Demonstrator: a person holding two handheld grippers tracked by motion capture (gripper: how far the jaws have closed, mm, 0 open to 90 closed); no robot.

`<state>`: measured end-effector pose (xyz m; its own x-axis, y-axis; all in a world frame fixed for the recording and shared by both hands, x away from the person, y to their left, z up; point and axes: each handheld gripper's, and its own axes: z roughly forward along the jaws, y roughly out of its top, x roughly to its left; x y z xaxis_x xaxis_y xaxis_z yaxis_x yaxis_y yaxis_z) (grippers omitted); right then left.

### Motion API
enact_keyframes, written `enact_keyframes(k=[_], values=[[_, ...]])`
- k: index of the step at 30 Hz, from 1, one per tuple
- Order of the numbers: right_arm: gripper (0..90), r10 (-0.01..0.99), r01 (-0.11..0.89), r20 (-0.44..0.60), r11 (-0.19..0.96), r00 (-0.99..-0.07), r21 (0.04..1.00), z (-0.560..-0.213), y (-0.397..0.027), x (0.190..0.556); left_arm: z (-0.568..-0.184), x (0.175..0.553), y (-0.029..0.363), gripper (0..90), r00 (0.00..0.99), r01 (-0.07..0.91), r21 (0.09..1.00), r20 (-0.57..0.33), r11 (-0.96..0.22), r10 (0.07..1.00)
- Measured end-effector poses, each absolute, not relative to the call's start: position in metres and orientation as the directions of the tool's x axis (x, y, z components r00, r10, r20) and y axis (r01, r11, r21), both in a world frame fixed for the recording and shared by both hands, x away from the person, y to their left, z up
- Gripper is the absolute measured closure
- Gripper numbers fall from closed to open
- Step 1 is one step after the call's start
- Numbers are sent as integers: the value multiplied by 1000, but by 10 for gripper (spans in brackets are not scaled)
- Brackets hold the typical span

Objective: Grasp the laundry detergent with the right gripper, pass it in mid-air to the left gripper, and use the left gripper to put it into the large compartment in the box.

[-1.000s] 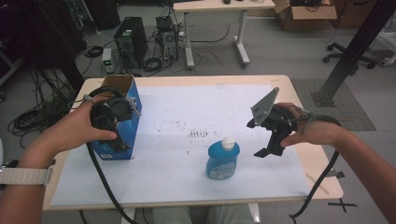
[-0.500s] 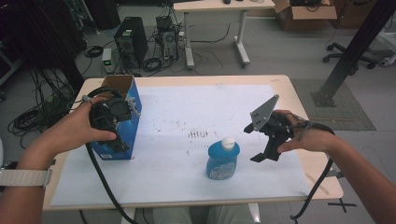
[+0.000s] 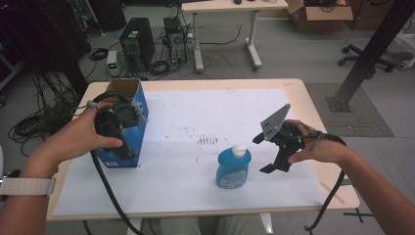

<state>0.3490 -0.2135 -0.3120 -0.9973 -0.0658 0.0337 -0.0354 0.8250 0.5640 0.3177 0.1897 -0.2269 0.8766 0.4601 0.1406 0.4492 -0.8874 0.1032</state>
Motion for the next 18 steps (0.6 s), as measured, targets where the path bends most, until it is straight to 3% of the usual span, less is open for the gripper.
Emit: enact_keyframes(k=[18], values=[[49, -76, -31, 54, 818, -996, 575, -334, -212, 349, -228, 317, 191, 78, 871, 461, 108, 136, -881, 472]])
